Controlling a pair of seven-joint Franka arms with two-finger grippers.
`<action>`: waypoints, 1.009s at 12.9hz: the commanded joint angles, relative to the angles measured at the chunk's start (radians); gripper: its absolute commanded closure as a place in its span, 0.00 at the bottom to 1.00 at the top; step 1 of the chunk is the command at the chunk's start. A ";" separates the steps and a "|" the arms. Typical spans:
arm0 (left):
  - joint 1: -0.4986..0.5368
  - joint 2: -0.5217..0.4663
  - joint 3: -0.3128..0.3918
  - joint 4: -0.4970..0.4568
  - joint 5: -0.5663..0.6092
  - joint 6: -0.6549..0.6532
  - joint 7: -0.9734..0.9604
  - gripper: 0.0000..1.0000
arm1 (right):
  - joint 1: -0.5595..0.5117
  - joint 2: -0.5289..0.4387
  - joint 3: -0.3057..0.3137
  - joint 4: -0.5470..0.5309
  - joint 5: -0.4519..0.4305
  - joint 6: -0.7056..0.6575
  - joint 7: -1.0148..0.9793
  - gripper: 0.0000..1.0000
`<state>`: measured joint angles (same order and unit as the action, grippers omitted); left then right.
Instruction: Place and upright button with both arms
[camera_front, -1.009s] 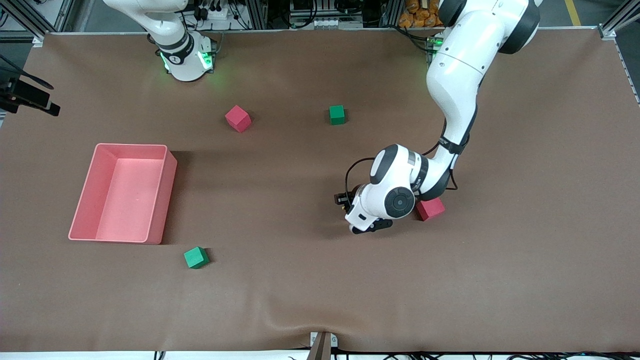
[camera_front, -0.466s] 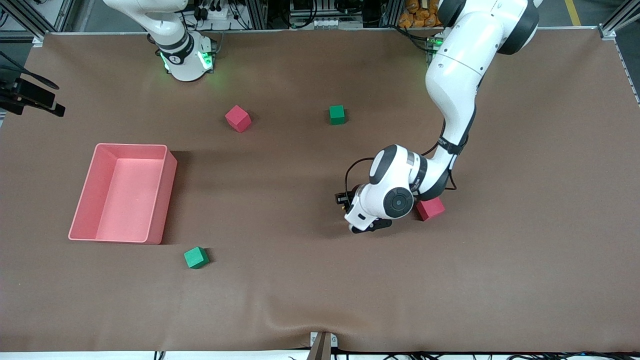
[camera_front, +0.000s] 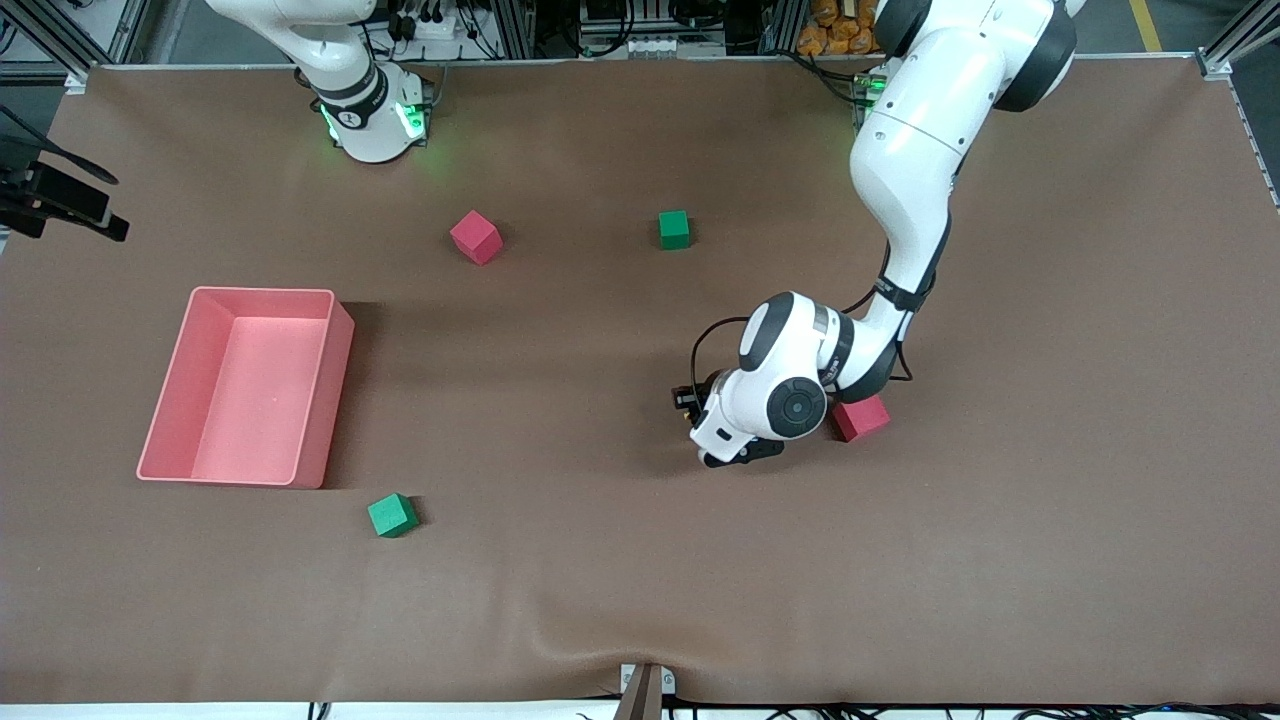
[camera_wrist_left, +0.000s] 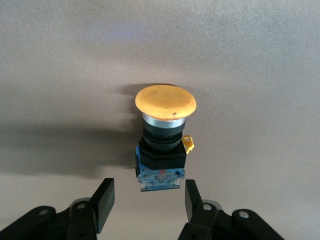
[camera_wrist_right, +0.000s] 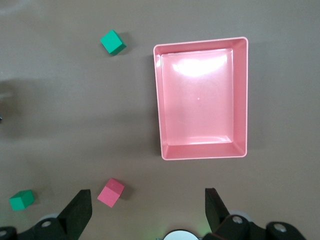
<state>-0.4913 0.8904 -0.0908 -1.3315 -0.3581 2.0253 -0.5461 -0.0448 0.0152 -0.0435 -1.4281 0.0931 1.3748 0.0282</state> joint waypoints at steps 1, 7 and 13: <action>0.002 0.015 0.002 0.026 -0.015 0.003 0.023 0.35 | 0.000 0.006 0.001 0.011 0.010 0.017 -0.007 0.00; 0.003 0.030 0.002 0.041 -0.019 0.012 0.021 0.35 | 0.025 0.005 0.002 0.008 -0.003 0.037 -0.007 0.00; 0.003 0.044 0.002 0.041 -0.019 0.035 0.023 0.37 | 0.083 -0.014 -0.001 -0.057 -0.113 0.058 0.002 0.00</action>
<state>-0.4893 0.9081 -0.0889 -1.3220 -0.3581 2.0539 -0.5451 0.0446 0.0159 -0.0369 -1.4513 0.0007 1.4140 0.0305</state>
